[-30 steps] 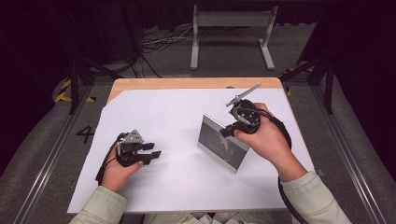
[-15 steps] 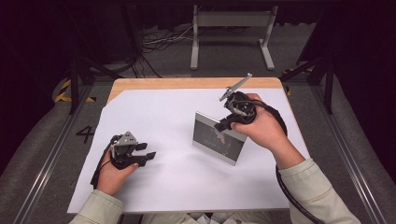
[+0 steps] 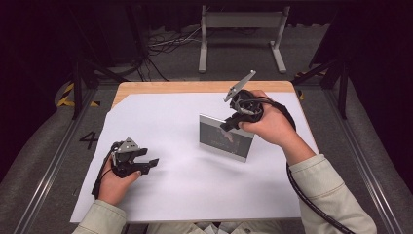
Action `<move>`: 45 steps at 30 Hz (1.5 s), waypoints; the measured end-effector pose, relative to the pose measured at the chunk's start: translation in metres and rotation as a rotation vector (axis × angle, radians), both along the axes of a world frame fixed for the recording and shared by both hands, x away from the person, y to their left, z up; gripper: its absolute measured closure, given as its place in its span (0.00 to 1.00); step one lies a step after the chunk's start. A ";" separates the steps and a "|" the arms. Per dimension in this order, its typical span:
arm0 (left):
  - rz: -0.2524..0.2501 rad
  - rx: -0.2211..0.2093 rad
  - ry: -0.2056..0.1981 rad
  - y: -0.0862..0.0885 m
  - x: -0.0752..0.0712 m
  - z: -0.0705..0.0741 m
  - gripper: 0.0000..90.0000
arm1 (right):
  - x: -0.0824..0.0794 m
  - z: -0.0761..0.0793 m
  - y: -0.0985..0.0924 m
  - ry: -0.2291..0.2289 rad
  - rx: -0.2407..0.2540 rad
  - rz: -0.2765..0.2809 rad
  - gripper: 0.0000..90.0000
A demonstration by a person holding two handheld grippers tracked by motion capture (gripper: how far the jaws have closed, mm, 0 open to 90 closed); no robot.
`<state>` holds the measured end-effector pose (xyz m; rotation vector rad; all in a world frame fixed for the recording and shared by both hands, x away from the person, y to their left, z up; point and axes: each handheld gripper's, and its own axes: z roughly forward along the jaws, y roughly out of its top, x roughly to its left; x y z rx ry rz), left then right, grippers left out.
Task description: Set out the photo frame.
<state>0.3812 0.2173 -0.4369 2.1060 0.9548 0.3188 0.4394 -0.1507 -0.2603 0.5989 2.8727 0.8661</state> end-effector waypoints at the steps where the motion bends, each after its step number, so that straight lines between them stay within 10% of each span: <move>1: 0.000 -0.002 0.003 0.000 0.000 0.000 0.41 | 0.000 0.000 0.000 -0.009 -0.005 0.017 0.93; 25: -0.003 0.010 -0.004 -0.004 0.003 -0.002 0.41 | 0.008 -0.010 0.002 -0.059 -0.057 0.282 0.93; 45: 0.007 0.012 -0.002 0.002 -0.001 -0.002 0.41 | 0.011 -0.027 0.008 -0.007 -0.051 0.390 0.93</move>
